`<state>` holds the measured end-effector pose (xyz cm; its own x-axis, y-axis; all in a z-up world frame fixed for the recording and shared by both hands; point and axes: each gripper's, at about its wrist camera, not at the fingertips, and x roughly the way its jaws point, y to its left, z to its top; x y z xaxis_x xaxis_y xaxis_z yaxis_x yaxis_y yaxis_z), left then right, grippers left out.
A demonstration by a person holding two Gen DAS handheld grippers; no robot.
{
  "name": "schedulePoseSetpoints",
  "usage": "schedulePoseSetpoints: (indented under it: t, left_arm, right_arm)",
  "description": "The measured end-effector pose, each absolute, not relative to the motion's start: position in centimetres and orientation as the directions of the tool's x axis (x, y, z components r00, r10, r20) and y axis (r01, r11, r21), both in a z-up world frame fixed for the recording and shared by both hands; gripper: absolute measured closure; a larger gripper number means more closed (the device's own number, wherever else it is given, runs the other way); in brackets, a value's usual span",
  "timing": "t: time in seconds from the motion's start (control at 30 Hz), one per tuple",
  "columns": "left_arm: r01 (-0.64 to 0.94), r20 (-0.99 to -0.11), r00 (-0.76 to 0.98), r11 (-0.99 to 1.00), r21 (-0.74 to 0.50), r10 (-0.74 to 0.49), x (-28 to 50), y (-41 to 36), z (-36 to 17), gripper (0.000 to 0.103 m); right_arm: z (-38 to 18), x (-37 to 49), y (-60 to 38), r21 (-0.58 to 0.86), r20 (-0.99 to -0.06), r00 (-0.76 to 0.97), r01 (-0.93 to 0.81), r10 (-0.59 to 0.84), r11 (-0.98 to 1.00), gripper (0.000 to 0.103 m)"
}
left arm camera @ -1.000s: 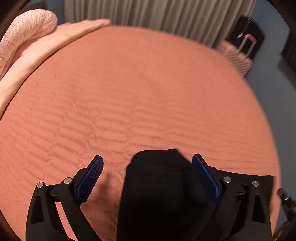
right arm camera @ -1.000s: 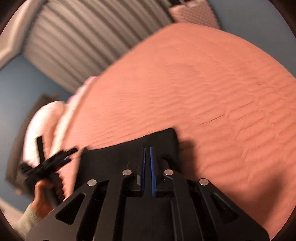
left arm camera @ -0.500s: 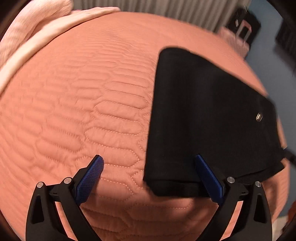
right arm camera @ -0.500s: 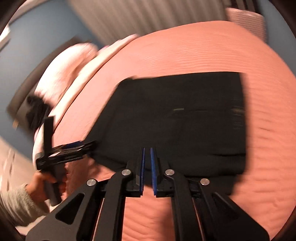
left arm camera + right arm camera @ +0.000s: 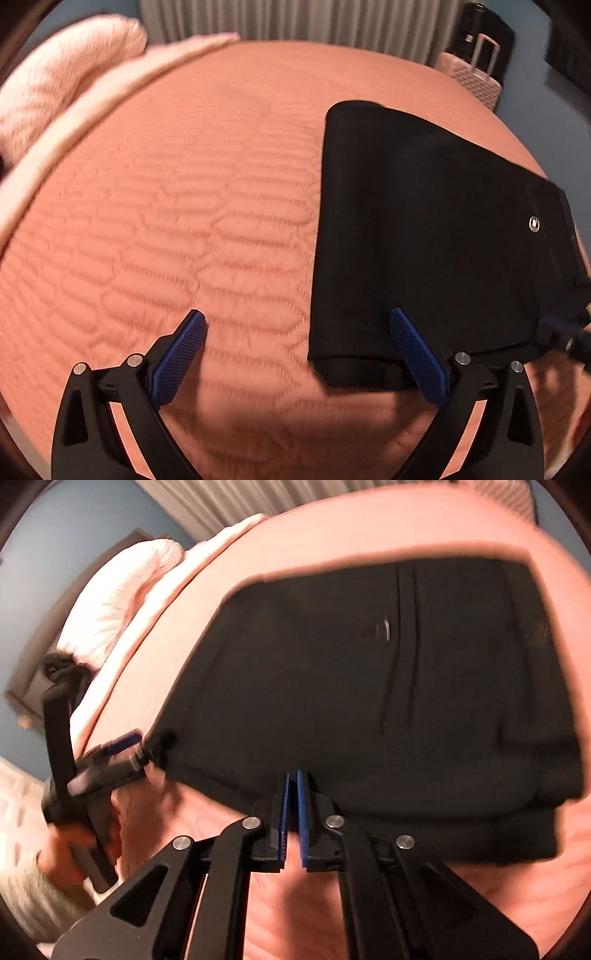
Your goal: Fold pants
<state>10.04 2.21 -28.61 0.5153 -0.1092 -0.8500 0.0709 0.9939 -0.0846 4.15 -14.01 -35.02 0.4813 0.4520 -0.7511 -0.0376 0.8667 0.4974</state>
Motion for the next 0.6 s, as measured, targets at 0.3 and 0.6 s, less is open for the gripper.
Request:
schedulePoseSetpoints:
  t: [0.3,0.6]
  left_arm:
    - [0.177,-0.846,0.533,0.977,0.122,0.010,10.9,-2.5,-29.0,0.005]
    - [0.109,-0.829,0.556,0.982,0.151,0.066,11.9,-1.8,-27.6,0.005]
  right_arm:
    - [-35.7,3.2,-16.7,0.473,-0.736,0.583,0.080,0.344,0.877,0.099]
    - [-35.9,6.1,-18.8,0.455,-0.744,0.613,0.176,0.264,0.873,0.102]
